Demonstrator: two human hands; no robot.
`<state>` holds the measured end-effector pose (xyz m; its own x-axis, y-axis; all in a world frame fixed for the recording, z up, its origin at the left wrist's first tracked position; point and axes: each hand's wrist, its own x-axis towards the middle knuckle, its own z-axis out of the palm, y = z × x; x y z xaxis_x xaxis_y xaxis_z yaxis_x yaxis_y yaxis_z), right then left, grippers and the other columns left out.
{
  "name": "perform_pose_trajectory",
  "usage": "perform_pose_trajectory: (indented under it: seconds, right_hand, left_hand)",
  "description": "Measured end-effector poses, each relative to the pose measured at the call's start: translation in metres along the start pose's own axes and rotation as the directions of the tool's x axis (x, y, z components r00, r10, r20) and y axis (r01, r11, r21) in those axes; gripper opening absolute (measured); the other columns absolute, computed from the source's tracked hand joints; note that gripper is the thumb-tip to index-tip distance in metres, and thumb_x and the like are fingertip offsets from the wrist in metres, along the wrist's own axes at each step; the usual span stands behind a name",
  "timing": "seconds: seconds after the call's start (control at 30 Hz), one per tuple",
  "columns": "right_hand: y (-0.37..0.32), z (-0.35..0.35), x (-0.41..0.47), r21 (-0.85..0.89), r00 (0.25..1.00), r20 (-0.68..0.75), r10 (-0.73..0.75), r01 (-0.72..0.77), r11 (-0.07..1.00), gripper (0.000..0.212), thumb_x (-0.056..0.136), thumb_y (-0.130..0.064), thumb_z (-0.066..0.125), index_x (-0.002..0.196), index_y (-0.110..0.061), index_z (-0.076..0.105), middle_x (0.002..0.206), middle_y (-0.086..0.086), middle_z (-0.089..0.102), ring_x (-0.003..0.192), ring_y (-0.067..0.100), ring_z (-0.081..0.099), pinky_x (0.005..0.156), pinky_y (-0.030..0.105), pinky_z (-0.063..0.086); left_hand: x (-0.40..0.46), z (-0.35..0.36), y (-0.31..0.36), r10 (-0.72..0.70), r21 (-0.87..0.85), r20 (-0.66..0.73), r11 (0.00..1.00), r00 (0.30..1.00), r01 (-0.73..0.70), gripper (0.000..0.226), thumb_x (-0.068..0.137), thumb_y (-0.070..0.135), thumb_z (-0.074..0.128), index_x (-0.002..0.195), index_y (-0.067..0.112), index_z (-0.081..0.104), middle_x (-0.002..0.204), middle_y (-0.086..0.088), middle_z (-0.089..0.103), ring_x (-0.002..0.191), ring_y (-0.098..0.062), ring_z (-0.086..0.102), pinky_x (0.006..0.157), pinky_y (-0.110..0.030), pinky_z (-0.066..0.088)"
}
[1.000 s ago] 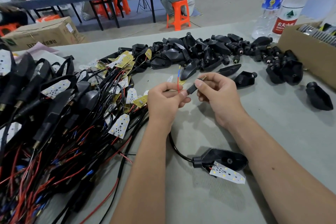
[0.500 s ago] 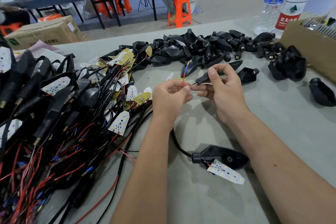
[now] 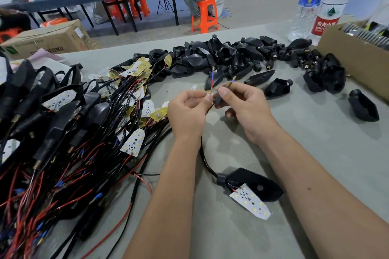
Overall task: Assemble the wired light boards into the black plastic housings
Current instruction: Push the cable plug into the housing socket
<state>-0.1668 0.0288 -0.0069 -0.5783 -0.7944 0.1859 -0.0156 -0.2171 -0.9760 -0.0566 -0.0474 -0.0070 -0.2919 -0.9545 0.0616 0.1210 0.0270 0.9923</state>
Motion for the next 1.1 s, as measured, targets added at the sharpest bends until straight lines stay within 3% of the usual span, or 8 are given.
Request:
perform_pose_trajectory:
  seconds: [0.1,0.23,0.37,0.5,0.6,0.9,1.03,1.1]
  right_hand:
    - [-0.001,0.002,-0.001,-0.046,0.998,0.060,-0.011,0.014,0.999,0.013,0.101,-0.017,0.066,0.101,-0.006,0.073,0.086,0.013,0.074,0.077,0.013,0.069,0.054,0.022,0.049]
    - [0.001,0.005,0.000,0.124,0.991,0.130,0.002,-0.018,0.992,0.011,0.106,-0.019,0.056,0.108,-0.008,0.060,0.093,0.011,0.078,0.077,0.024,0.073,0.050,0.024,0.052]
    - [0.002,0.001,0.003,0.253,1.000,-0.021,0.009,-0.003,0.967,0.011,0.107,-0.025,0.055,0.098,-0.021,0.058,0.087,0.017,0.076,0.071,0.025,0.074,0.052,0.022,0.049]
    - [0.006,-0.003,0.005,0.296,0.974,-0.228,0.000,0.069,0.953,0.011,0.106,-0.022,0.059,0.095,-0.020,0.061,0.080,0.012,0.074,0.070,0.024,0.069,0.060,0.024,0.056]
    - [0.007,-0.005,0.006,0.302,0.956,-0.293,-0.021,0.114,0.947,0.010,0.105,-0.021,0.060,0.097,-0.016,0.060,0.081,0.013,0.072,0.072,0.024,0.071,0.064,0.026,0.058]
    - [0.005,-0.005,0.007,0.191,0.975,-0.222,0.028,0.015,0.981,0.024,0.098,-0.026,0.070,0.087,-0.007,0.061,0.079,0.011,0.071,0.069,0.020,0.064,0.057,0.023,0.051]
    - [0.007,-0.003,0.005,0.056,0.992,-0.129,-0.017,0.025,0.998,0.042,0.092,-0.023,0.077,0.093,0.013,0.055,0.076,0.034,0.053,0.068,0.028,0.045,0.053,0.025,0.037]
    - [0.006,0.000,0.001,-0.007,0.999,-0.039,-0.034,0.034,0.999,0.035,0.091,-0.023,0.079,0.091,0.008,0.062,0.076,0.043,0.052,0.066,0.029,0.046,0.053,0.027,0.036]
  left_hand:
    - [-0.003,0.010,0.002,-0.053,-0.176,-0.116,0.984,0.992,0.032,0.012,0.086,-0.001,0.078,0.093,0.004,0.070,0.074,-0.007,0.076,0.064,-0.013,0.070,0.064,-0.026,0.057]
    - [-0.005,0.014,0.005,-0.097,-0.357,-0.140,0.933,0.985,0.042,0.014,0.091,-0.005,0.070,0.095,0.006,0.064,0.074,-0.010,0.073,0.063,-0.015,0.070,0.061,-0.028,0.057]
    - [0.001,0.008,0.007,-0.120,-0.241,-0.150,0.967,0.981,0.081,0.024,0.092,-0.003,0.069,0.108,0.012,0.059,0.085,-0.007,0.069,0.071,-0.013,0.068,0.070,-0.024,0.056]
    - [-0.001,0.004,0.013,-0.197,-0.008,0.138,0.980,0.971,0.200,0.023,0.096,0.013,0.070,0.113,0.010,0.056,0.093,-0.013,0.075,0.067,-0.017,0.074,0.066,-0.025,0.061]
    - [-0.009,0.008,0.013,-0.176,0.082,0.279,0.984,0.944,0.160,0.011,0.093,0.006,0.073,0.100,0.001,0.065,0.089,-0.018,0.076,0.069,-0.025,0.074,0.066,-0.030,0.063]
    - [-0.011,0.006,0.013,-0.144,-0.013,0.272,0.988,0.951,0.153,0.005,0.093,-0.007,0.067,0.096,-0.004,0.070,0.075,-0.011,0.074,0.058,-0.014,0.066,0.064,-0.022,0.059]
    - [-0.008,0.012,0.015,-0.139,-0.022,0.186,0.989,0.973,0.146,0.017,0.093,-0.006,0.063,0.105,0.005,0.068,0.090,-0.007,0.072,0.076,-0.014,0.067,0.077,-0.030,0.058]
    - [-0.006,0.013,0.017,-0.141,-0.117,0.172,0.980,0.975,0.163,0.020,0.096,-0.001,0.059,0.114,0.004,0.066,0.098,-0.007,0.071,0.080,-0.009,0.068,0.074,-0.025,0.058]
